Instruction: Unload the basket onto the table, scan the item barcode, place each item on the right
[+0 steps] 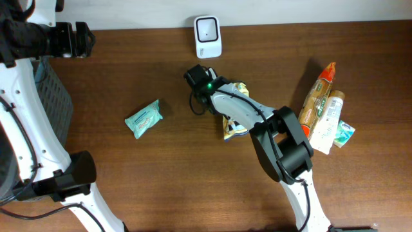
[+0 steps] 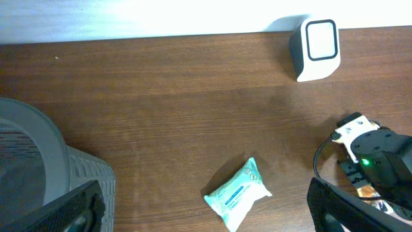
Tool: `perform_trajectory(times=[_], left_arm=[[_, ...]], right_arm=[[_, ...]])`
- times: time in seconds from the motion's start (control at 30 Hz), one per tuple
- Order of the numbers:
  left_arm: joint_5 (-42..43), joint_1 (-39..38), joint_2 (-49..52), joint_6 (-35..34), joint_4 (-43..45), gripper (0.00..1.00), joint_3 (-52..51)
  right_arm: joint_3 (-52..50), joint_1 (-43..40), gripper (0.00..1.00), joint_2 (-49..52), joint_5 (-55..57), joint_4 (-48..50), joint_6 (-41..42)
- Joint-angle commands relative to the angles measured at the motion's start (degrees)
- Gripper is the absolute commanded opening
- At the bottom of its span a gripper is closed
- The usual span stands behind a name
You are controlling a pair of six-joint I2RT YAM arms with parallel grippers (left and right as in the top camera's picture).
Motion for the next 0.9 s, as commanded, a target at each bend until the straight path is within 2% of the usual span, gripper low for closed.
perform_trajectory(times=[0.0,0.07,0.2,0.23,0.33,0.47,0.6,0.87], left_arm=[[0.44,0.09,-0.57,0.33,0.09,0.99,0.15],[0.46,0.09,-0.57,0.33,0.07,0.99,0.15],[0.46,0.09,-0.57,0.33,0.07,0.99,0.15],[0.46,0.09,-0.57,0.31,0.07,0.99,0.15],[0.46,0.09,-0.57,0.33,0.07,0.99,0.15],[0.46,0.09,-0.57,0.33,0.07,0.99,0.15],[0.46,0.09,-0.57,0.33,0.07,0.99,0.15],[0.46,0.09,-0.57,0.31,0.07,0.99,0.15]], right_arm=[[3.80,1.99,0.04,-1.44,-5.66,-5.95,0.92],[7.74,2.25,0.04,-3.08,-11.85,-10.71,0.52],[19.34,1.79,0.04,-5.29,-41.29,-24.52,-4.11],[21.73,1.33,0.04,-5.31,-51.69,-27.63,-6.19],[21.99,-0.90,0.04,-5.11,-74.31,-29.79,-13.46],[16.79,-3.76,0.04,-1.81,-88.50,-27.69,-20.94],[12.37,-3.89,0.04,1.88,-88.94,-23.37,-21.16],[12.35,-4.57,0.05,3.28,-70.03,-19.30,-18.97]])
